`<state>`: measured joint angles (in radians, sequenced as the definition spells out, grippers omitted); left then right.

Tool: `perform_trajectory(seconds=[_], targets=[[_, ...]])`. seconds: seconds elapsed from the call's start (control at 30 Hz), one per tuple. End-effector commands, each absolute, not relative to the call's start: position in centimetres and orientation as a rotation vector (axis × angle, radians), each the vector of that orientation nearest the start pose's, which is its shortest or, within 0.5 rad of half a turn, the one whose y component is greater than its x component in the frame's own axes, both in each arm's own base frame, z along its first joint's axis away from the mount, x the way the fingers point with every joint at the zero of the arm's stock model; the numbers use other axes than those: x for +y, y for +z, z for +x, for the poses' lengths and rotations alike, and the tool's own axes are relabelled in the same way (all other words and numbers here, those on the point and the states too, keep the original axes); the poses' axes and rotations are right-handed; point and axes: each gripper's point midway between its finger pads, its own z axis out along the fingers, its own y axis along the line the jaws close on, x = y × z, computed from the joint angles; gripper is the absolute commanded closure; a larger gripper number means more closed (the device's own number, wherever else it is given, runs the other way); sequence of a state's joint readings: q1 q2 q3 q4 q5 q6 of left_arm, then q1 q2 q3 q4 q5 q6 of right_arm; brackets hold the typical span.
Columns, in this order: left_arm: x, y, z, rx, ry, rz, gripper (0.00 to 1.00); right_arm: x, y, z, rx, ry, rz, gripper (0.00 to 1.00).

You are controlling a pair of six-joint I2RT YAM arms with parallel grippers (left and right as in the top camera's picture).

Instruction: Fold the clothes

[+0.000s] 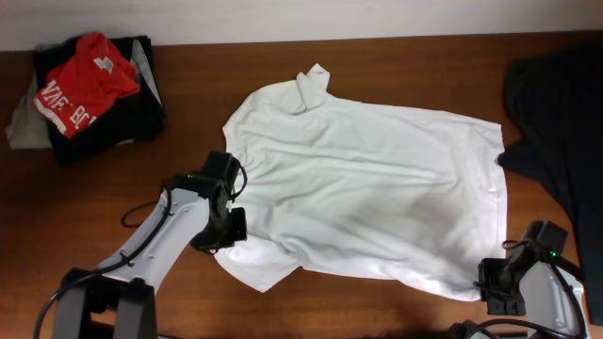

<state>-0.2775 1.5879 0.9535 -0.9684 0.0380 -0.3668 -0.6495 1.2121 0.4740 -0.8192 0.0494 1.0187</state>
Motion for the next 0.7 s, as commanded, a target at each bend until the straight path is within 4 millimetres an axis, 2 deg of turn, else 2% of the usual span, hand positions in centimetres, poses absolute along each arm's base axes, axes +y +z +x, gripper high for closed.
perform_trajectory(seconds=[0.0, 0.1, 0.3, 0.57, 0.67], targets=[[-8.2, 5.5, 26.2, 3.115, -0.091, -0.140, 0.99, -9.8, -0.4, 10.9, -2.085, 0.109, -2.327, 0.96], [-8.7, 6.8, 27.7, 3.066, -0.114, -0.136, 0.99, -10.3, 0.5, 11.6, -2.094, 0.105, -2.337, 0.96], [-9.1, 7.5, 29.4, 3.004, -0.141, -0.132, 0.99, -11.3, 2.1, 12.9, -2.142, 0.095, -2.339, 0.96], [-10.2, 9.2, 35.1, 2.756, -0.199, -0.121, 0.99, -12.3, 2.7, 14.5, -2.185, 0.059, -2.391, 0.96], [-9.4, 9.7, 36.5, 2.692, -0.134, -0.138, 0.99, -12.6, 2.8, 15.0, -2.201, 0.052, -2.410, 0.96]])
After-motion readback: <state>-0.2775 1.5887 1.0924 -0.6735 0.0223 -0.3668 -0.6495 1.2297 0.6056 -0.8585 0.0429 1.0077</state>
